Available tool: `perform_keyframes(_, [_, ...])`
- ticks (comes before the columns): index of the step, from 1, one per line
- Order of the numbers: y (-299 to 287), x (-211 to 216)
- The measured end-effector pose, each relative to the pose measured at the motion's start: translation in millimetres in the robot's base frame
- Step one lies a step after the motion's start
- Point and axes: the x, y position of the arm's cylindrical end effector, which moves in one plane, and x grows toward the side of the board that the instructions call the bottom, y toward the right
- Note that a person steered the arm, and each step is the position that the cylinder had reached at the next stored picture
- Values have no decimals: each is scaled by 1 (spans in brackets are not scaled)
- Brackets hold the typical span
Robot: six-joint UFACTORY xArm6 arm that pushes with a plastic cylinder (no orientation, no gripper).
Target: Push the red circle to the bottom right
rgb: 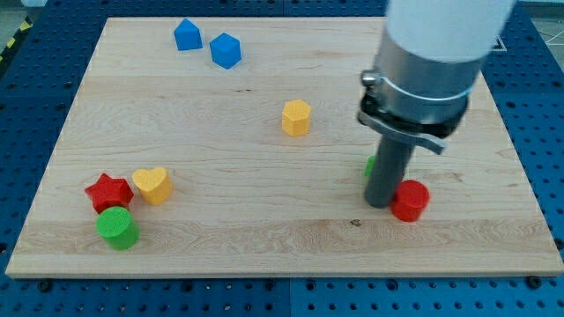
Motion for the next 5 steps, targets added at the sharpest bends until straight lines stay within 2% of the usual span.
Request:
perform_keyframes(3, [89, 28])
perform_keyframes(5, [86, 0])
